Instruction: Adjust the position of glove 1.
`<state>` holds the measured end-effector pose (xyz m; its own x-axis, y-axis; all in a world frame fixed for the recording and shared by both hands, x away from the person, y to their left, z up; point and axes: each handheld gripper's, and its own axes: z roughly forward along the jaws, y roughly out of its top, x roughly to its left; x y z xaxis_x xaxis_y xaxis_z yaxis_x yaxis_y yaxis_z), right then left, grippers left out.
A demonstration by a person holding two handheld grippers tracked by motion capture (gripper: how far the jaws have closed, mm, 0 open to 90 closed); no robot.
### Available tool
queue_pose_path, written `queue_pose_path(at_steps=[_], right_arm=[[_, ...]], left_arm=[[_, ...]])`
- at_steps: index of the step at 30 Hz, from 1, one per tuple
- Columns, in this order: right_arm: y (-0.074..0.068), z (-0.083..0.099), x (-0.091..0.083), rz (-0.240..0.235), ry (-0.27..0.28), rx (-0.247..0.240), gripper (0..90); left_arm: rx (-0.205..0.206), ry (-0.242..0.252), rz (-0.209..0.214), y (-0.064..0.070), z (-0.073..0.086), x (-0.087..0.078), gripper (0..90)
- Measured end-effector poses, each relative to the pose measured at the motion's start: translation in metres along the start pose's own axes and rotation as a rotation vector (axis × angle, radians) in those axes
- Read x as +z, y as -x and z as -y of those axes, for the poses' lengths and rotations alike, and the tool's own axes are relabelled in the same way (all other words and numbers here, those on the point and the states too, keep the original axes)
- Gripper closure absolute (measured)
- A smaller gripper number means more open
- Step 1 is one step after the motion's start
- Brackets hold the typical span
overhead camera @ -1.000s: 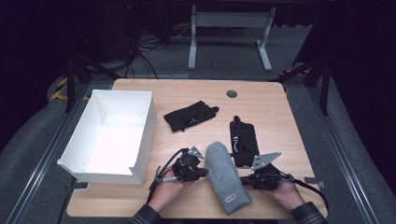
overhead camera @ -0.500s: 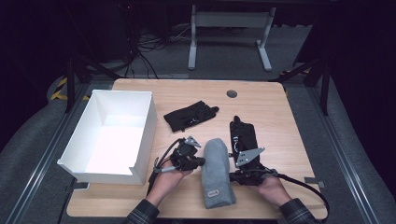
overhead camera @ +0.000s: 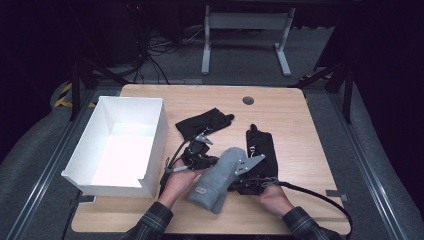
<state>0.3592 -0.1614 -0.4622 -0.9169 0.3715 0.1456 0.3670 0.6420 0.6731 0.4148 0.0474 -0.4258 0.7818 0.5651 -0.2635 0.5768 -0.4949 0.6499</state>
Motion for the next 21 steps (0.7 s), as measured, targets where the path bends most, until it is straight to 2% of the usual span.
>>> queue_pose_path(at_steps=[4, 5, 9, 10, 11, 12, 15, 17, 19, 21], right_arm=[[-0.001, 0.001, -0.005, 0.011, 0.003, -0.006, 89.2], [-0.001, 0.001, -0.008, 0.019, 0.006, -0.005, 85.1], [0.0, 0.008, -0.03, 0.079, 0.037, 0.0, 73.2], [0.0, 0.008, -0.03, 0.079, 0.037, 0.0, 73.2], [0.001, 0.011, -0.036, 0.096, 0.042, 0.003, 71.2], [0.002, 0.015, -0.044, 0.127, 0.052, 0.012, 67.4], [0.007, 0.025, -0.061, 0.196, 0.075, 0.036, 54.9], [0.012, 0.032, -0.072, 0.252, 0.099, 0.045, 47.9], [0.017, 0.039, -0.082, 0.303, 0.114, 0.075, 38.0], [0.024, 0.049, -0.091, 0.349, 0.129, 0.093, 33.1]], left_arm=[[0.002, 0.006, 0.0, 0.0, -0.002, 0.002, 84.6], [0.002, 0.01, -0.002, -0.001, -0.002, 0.001, 83.3], [-0.009, 0.055, 0.012, 0.0, -0.001, -0.013, 65.7], [-0.009, 0.055, 0.012, 0.0, -0.001, -0.013, 61.4], [-0.003, 0.062, 0.028, 0.002, 0.0, -0.016, 61.4], [-0.001, 0.066, 0.031, 0.003, 0.0, -0.019, 54.7], [0.019, 0.073, 0.044, 0.011, 0.0, -0.023, 43.5], [0.031, 0.071, 0.037, 0.016, 0.0, -0.024, 35.7], [0.039, 0.063, 0.027, 0.019, 0.0, -0.023, 29.0], [0.04, 0.061, 0.023, 0.02, 0.0, -0.022, 24.0]])
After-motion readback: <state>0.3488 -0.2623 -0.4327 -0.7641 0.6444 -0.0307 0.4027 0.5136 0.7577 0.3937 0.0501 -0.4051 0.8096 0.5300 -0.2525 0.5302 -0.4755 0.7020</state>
